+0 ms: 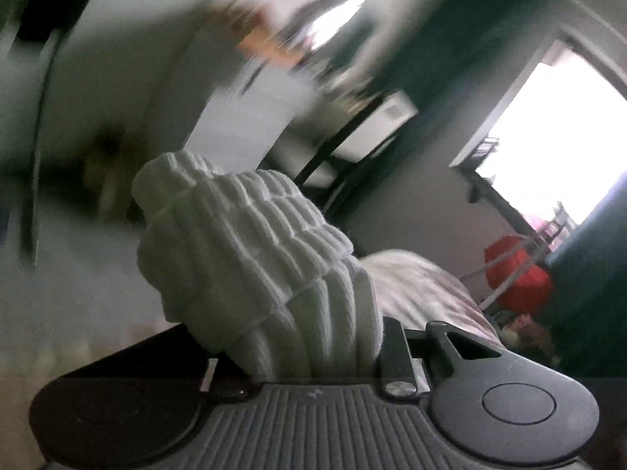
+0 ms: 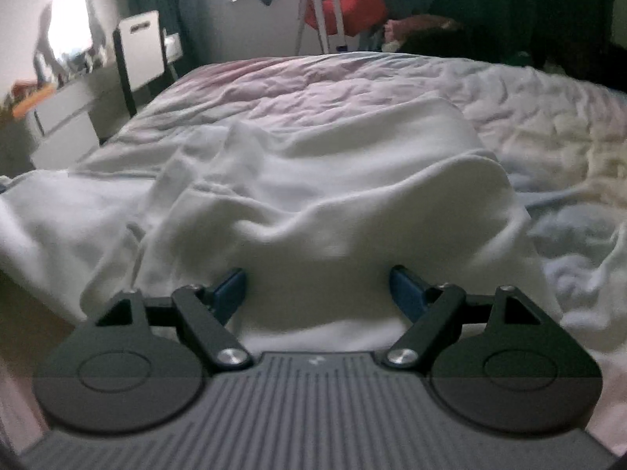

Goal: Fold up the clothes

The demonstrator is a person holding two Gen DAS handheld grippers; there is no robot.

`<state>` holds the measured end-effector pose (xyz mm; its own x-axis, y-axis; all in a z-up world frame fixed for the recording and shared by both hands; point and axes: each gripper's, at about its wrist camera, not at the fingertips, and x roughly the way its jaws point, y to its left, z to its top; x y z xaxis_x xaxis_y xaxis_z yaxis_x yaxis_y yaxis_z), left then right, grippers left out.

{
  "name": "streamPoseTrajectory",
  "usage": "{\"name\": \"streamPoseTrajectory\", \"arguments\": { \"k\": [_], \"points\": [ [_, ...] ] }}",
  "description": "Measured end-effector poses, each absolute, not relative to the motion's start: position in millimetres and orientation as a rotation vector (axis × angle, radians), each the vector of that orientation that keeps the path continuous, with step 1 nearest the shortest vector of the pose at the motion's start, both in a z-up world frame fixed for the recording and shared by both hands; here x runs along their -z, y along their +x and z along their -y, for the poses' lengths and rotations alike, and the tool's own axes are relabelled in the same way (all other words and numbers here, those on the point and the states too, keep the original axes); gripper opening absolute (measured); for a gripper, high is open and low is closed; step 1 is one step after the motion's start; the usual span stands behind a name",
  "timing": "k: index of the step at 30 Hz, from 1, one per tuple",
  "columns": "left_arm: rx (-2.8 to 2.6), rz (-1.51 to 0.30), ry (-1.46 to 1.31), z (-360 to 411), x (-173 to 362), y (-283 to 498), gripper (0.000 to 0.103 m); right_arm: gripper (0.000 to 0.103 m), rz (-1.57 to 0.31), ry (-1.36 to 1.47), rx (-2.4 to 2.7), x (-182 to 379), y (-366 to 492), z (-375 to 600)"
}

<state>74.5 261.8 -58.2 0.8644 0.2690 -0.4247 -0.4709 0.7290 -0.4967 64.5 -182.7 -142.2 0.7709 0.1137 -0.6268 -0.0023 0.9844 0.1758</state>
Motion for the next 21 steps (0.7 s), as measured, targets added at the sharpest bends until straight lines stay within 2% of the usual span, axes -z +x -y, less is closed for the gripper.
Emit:
{"name": "streamPoseTrajectory", "arguments": {
  "k": [4, 13, 17, 21],
  "points": [
    [-0.384, -0.224, -0.421, -201, 17, 64, 0.025, 0.082, -0.578, 0.318, -0.057, 112, 45, 209],
    [-0.229, -0.065, -0.254, -29, -60, 55, 0.021, 0.082, -0.401, 0.419, 0.016, 57, -6, 270],
    [-0.147, -0.048, -0.180, 63, -68, 63, 0.020, 0.082, -0.296, 0.542, 0.032, 39, -21, 314],
    [-0.083, -0.015, -0.068, 159, -48, 67, 0.020, 0.083, -0.209, 0.581, 0.085, 34, -31, 349]
  ]
}}
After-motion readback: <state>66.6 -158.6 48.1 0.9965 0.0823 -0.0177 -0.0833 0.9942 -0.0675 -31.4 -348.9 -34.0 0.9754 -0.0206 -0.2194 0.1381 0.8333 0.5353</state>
